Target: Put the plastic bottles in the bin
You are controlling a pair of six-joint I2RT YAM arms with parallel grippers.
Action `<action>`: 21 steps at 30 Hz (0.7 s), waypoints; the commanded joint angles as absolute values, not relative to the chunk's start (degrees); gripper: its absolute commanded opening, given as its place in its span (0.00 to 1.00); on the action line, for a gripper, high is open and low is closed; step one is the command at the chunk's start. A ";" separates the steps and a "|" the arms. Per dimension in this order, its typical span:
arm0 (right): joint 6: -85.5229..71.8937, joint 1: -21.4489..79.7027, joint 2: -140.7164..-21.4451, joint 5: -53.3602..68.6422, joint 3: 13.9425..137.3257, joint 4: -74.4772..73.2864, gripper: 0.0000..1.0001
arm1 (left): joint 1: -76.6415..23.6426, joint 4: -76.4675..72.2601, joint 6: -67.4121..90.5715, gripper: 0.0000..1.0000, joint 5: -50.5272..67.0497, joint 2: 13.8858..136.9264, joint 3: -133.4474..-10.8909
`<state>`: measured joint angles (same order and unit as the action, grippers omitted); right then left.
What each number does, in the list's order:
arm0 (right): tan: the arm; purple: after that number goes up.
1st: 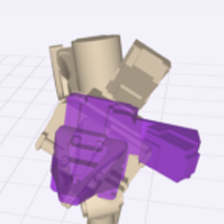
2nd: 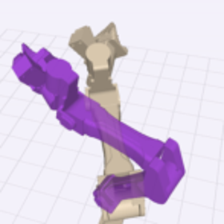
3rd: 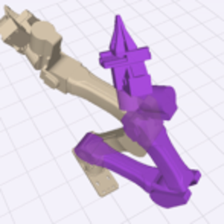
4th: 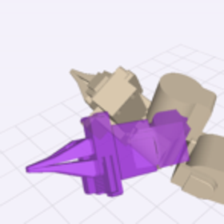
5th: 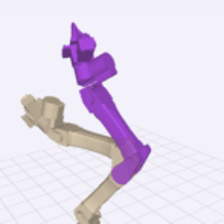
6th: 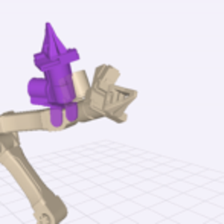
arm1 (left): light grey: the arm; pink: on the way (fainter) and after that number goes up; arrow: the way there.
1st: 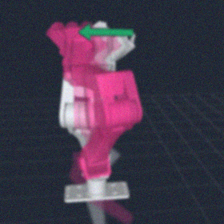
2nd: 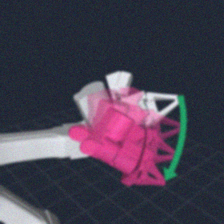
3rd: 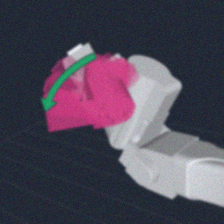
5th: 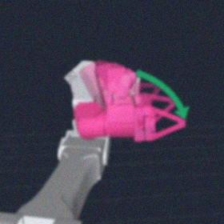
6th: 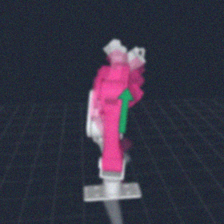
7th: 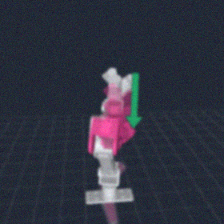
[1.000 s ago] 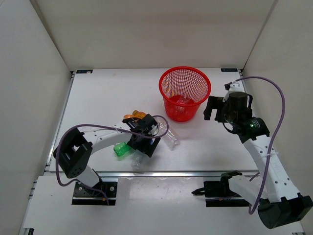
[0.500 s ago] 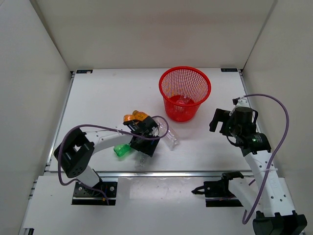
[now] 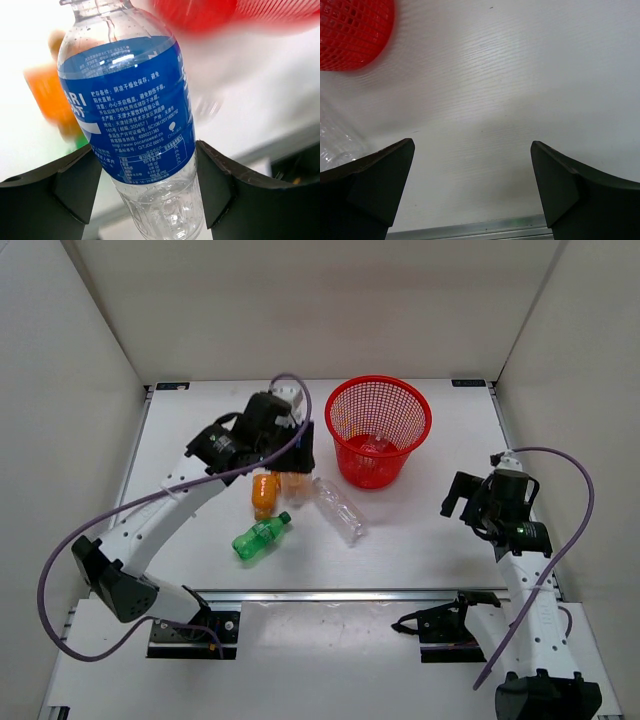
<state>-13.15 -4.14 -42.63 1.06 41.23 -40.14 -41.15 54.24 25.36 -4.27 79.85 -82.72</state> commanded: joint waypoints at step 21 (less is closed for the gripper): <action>-14.33 13.34 -41.57 -2.03 36.57 -34.55 0.99 | -44.74 33.22 26.89 0.87 -6.95 120.15 -134.75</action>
